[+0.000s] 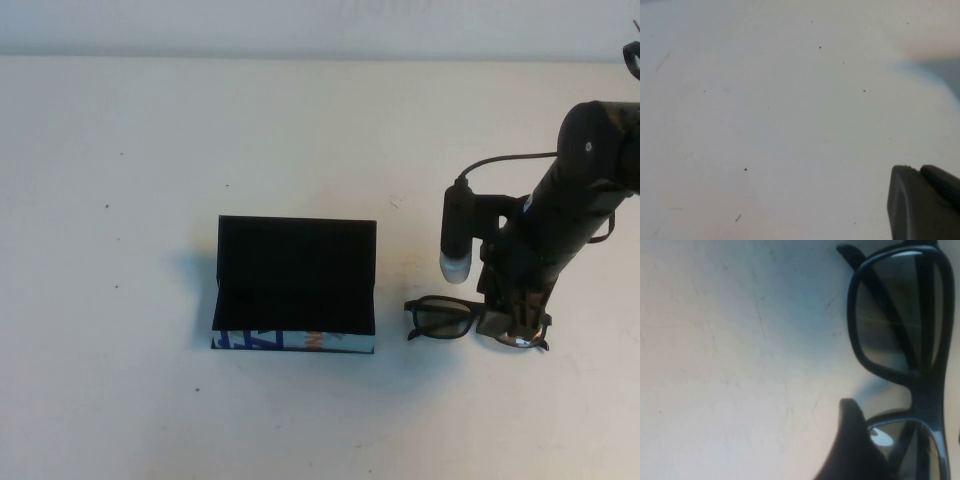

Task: Return glasses to glasses case
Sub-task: Pick up the glasses from the table

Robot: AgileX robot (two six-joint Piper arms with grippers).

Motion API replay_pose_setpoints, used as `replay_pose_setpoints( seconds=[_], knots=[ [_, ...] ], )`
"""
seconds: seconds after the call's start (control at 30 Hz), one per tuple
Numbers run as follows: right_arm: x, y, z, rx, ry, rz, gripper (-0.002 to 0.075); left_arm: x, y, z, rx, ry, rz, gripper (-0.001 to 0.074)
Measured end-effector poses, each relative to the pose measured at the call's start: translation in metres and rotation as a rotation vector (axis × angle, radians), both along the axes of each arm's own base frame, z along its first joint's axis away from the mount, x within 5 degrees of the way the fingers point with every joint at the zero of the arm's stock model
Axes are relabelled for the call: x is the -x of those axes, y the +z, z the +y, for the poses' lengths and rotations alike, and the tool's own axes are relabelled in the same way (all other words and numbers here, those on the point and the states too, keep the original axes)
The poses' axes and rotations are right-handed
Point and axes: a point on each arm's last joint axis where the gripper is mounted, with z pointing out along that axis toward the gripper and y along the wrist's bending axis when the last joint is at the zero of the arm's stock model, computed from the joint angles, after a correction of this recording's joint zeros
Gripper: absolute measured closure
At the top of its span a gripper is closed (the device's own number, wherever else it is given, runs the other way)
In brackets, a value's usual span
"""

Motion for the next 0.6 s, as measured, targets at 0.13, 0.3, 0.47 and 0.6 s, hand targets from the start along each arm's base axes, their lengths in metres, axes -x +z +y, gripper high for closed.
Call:
replay_pose_setpoints(
  seconds=[0.13, 0.3, 0.47, 0.6],
  knots=[
    [-0.003, -0.006, -0.004, 0.022, -0.002, 0.01, 0.033, 0.0, 0.0, 0.0, 0.0, 0.0, 0.0, 0.0737],
    [-0.007, -0.015, -0.005, 0.031, -0.006, 0.022, 0.033, 0.0, 0.0, 0.0, 0.0, 0.0, 0.0, 0.0737],
    [-0.016, -0.013, -0.002, 0.024, -0.007, -0.001, 0.033, 0.0, 0.0, 0.0, 0.0, 0.0, 0.0, 0.0737],
    [-0.021, -0.013, -0.001, 0.021, -0.007, -0.009, 0.033, 0.0, 0.0, 0.0, 0.0, 0.0, 0.0, 0.0737]
  ],
)
